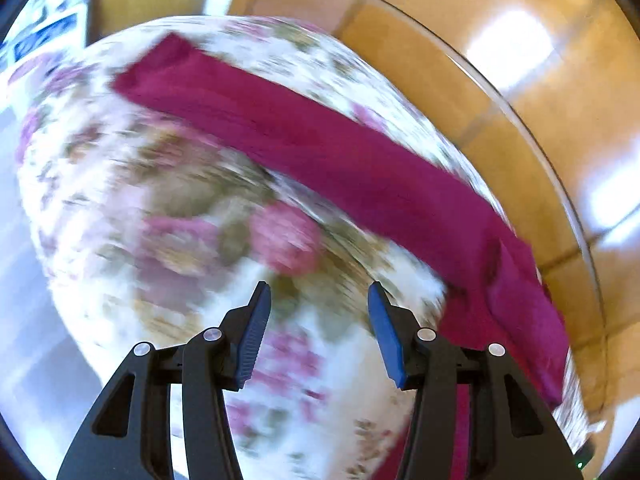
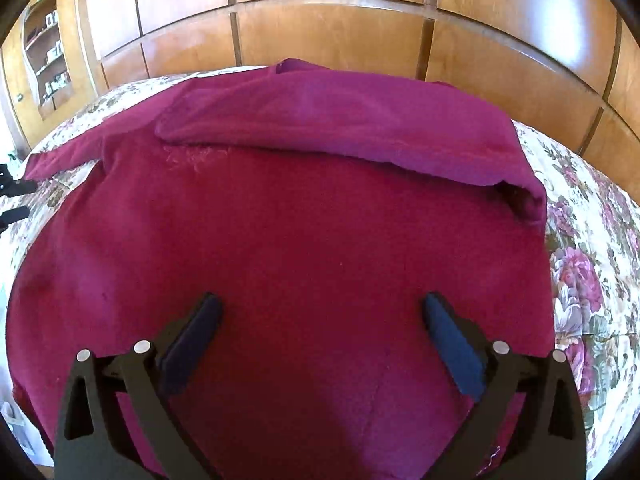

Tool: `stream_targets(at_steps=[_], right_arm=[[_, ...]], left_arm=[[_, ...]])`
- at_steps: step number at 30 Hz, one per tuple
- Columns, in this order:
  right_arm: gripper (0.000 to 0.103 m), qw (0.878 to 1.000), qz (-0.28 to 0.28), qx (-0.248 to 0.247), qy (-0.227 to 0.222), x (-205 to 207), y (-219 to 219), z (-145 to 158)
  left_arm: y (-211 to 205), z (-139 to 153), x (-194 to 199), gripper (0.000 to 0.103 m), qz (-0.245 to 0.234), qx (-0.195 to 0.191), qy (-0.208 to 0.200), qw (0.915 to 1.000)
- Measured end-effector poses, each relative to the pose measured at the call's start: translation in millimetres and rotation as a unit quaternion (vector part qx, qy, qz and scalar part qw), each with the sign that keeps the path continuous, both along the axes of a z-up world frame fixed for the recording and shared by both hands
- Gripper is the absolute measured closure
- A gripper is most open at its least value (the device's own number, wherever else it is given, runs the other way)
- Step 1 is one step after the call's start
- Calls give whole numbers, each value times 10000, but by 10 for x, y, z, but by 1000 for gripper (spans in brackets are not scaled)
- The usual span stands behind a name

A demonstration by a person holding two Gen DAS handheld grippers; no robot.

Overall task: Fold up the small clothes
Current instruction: 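Grasp the other sleeve with the left gripper and fold it across the chest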

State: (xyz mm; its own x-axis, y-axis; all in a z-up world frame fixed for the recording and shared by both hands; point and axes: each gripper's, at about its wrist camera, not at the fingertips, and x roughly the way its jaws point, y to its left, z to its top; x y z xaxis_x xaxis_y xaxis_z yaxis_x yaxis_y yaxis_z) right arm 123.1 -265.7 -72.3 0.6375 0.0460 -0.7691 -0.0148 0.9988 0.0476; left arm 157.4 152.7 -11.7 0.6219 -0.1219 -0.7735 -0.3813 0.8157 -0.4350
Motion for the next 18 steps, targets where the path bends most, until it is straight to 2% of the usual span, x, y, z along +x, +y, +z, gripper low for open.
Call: stream_targets(at_steps=[4,7,10,12,18], right_arm=[[2,9999,-44,140,69,39,-29,-12],[2,9998,-38,142,93,48,-27,-17],[2,9999,-36,103,13,11,-19,-13],[2,9999,-35,117,-20,7,-23,-14],[2,9999,-49,26,-97,-11,-4,-14]], left_arm=[[464,37,-33,53,651,-410,-229,9968],[757,1,42,53,1058,-678,-221,9918],[872,-17,151,53,1107,-722,-313,9907],[929,-69,200,53,1112,-887,-327,9893],[939,-180,158,53,781,-1356,-405,9869]])
